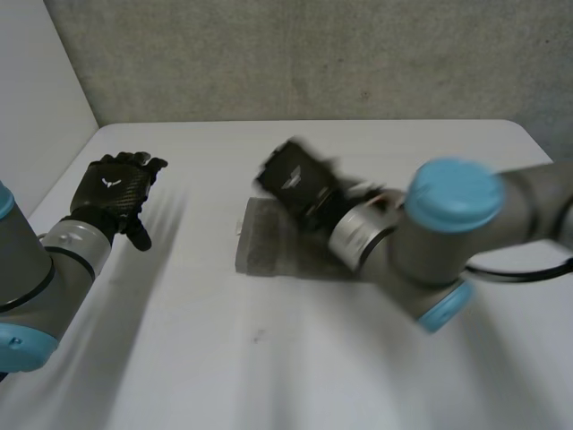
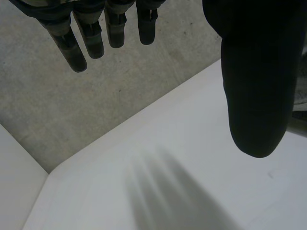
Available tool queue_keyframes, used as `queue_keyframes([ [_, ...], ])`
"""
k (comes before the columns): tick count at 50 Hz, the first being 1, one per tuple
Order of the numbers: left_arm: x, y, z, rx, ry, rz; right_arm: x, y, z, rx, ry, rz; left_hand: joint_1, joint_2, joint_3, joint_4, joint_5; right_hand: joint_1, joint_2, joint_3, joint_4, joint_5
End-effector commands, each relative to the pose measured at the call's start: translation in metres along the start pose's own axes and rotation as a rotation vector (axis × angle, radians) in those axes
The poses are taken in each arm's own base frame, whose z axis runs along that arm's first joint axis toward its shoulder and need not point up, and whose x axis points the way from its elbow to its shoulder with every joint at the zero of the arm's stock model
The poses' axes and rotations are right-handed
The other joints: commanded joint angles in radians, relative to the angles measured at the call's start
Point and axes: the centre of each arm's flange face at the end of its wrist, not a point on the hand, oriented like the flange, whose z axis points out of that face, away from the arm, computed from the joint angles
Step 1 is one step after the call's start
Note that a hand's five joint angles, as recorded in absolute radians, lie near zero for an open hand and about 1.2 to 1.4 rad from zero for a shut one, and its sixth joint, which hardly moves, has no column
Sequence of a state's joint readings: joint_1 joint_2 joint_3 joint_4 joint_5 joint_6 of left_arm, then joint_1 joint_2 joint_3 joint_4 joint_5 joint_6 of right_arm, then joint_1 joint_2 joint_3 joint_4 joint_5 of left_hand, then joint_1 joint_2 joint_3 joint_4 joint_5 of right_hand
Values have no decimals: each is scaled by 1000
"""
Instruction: Fold the towel.
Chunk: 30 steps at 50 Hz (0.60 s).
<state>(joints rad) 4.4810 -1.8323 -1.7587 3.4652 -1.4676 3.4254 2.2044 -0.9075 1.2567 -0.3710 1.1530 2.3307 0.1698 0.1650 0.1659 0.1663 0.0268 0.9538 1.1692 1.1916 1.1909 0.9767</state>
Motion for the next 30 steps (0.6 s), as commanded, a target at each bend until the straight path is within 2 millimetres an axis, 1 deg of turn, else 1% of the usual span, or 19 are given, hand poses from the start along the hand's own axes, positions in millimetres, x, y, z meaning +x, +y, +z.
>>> queue_keyframes([
  [1,3,0,-1,-1,8,0,-79,17,0,-10,-184,-56,5,10,9,8,-27,442,227,205,205,245],
  [2,4,0,-1,0,11,1,-79,17,0,-10,-184,-56,5,10,9,8,-27,442,227,205,205,245],
  [3,4,0,-1,0,11,1,-83,20,-1,-19,-192,-65,5,10,9,8,-27,112,-103,-126,-125,-85],
  [4,4,0,-1,0,12,1,-83,20,-2,-28,-189,-63,5,10,9,8,-27,-394,-609,-632,-631,-591],
  [5,5,0,-2,0,16,1,-83,20,-2,-29,-189,-63,5,10,9,8,-27,-399,-614,-637,-636,-596],
  [6,5,0,-2,0,16,1,-79,20,-2,-38,-176,-58,5,10,9,8,-27,-779,-995,-1017,-1016,-977],
  [7,6,0,-1,2,17,2,-79,20,-2,-38,-176,-58,5,10,9,8,-27,-779,-995,-1017,-1016,-977],
  [9,10,-2,-2,11,28,4,-58,9,-3,-59,-111,-29,5,10,9,8,-27,-779,-995,-1017,-1016,-977],
  [10,10,-2,-2,11,28,4,-58,9,-3,-59,-110,-29,5,10,9,8,-27,-779,-995,-1017,-1016,-977],
  [12,20,-9,-3,43,54,10,-32,-3,-10,-91,-30,76,5,10,9,8,-27,-779,-995,-1017,-1016,-977],
  [15,25,-13,-3,64,65,13,-19,-4,-15,-106,6,134,5,10,9,8,-27,-779,-995,-1017,-1016,-977],
  [17,34,-22,-2,115,83,17,4,-2,-25,-129,69,255,5,10,9,8,-27,-779,-995,-1017,-1016,-977],
  [18,34,-22,-2,115,83,17,4,-2,-25,-129,69,255,5,10,9,8,-27,-779,-995,-1017,-1016,-977],
  [20,48,-31,-4,154,119,18,21,4,-36,-152,117,364,5,10,9,8,-27,-779,-995,-1017,-1016,-977],
  [23,58,-34,-5,169,146,12,27,11,-42,-174,135,413,5,10,9,8,-27,-779,-995,-1017,-1016,-977],
  [25,83,-39,-7,190,214,-18,37,27,-54,-240,164,491,6,10,9,9,-26,-779,-995,-1017,-1016,-977],
  [26,83,-39,-7,190,214,-18,37,27,-54,-241,165,492,6,10,9,9,-26,-779,-995,-1017,-1016,-977],
  [28,105,-42,-10,196,278,-71,39,43,-66,-323,167,537,14,19,18,18,-17,-779,-995,-1017,-1016,-977],
  [30,115,-41,-10,193,307,-96,38,49,-71,-365,161,553,26,31,30,30,-6,-779,-995,-1017,-1016,-977],
])
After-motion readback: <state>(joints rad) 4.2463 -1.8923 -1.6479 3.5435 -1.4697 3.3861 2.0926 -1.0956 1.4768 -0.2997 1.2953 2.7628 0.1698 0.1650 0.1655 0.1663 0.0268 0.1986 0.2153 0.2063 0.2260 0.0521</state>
